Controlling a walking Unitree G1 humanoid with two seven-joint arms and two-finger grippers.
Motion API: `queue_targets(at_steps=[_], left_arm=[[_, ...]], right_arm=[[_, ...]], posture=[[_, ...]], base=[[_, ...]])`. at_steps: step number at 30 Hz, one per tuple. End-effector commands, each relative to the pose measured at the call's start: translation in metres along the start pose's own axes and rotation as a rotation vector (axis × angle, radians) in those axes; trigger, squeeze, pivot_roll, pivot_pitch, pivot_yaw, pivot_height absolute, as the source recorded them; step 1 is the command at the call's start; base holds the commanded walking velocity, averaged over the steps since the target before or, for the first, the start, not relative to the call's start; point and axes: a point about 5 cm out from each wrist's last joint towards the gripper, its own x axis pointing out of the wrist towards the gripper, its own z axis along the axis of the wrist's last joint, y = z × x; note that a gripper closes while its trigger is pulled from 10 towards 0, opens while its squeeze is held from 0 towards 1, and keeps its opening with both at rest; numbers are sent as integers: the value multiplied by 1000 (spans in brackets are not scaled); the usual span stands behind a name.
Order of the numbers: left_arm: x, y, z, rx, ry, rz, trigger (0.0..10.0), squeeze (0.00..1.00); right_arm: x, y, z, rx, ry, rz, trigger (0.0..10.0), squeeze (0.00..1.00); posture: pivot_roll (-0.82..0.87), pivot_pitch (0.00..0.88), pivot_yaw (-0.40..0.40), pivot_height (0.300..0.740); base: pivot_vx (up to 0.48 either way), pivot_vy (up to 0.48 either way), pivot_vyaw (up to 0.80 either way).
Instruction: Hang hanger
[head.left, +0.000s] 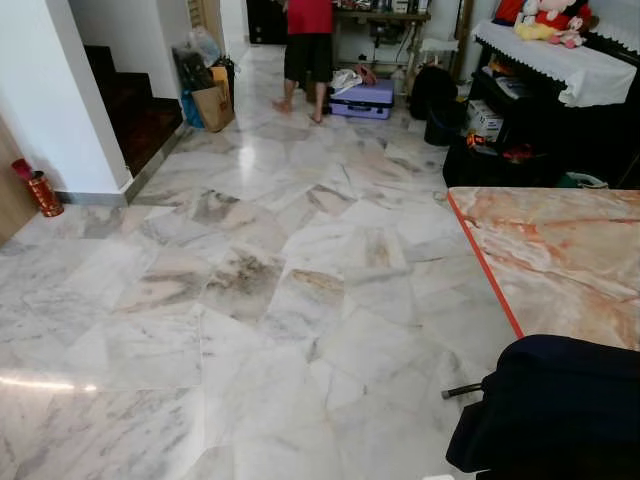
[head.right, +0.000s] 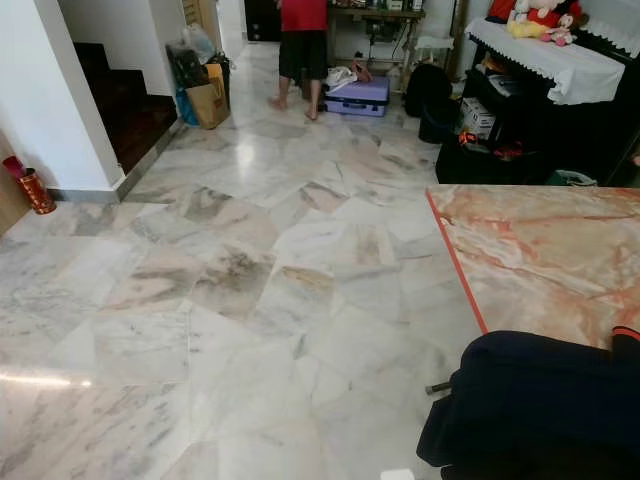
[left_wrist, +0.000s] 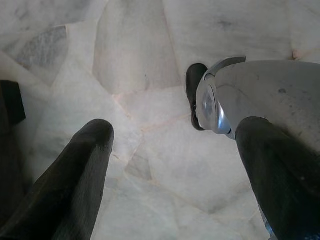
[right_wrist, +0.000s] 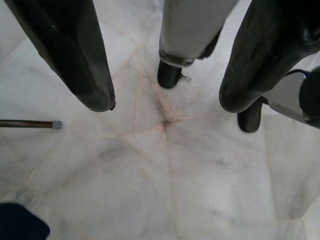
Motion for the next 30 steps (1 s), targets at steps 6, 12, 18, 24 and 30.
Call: queue_targets(at_steps=[6, 12, 18, 24, 30], left_arm=[[0, -4, -2, 10, 6, -16, 10000, 0], [0, -4, -2, 33, 8, -17, 10000, 0], [0, -4, -1, 77, 3, -18, 10000, 0], [0, -4, -2, 40, 5, -13, 10000, 0], [0, -4, -2, 33, 3, -17, 10000, 0]], right_arm=[[1, -1, 5, 22, 3, -10, 10000, 0], [0, 0, 0, 19, 11, -10, 10000, 0], [0, 0, -1, 18, 14, -8, 10000, 0], [0, -1, -2, 20, 14, -11, 10000, 0], [0, -1, -2, 19, 16, -12, 10000, 0]], posture=[[128, 0, -12, 740], [127, 0, -11, 740], [129, 0, -11, 740], [125, 0, -10, 740], [125, 0, -12, 740]], base=[[0, -154, -800], [0, 0, -800], [0, -291, -800], [0, -122, -800], [0, 0, -800]])
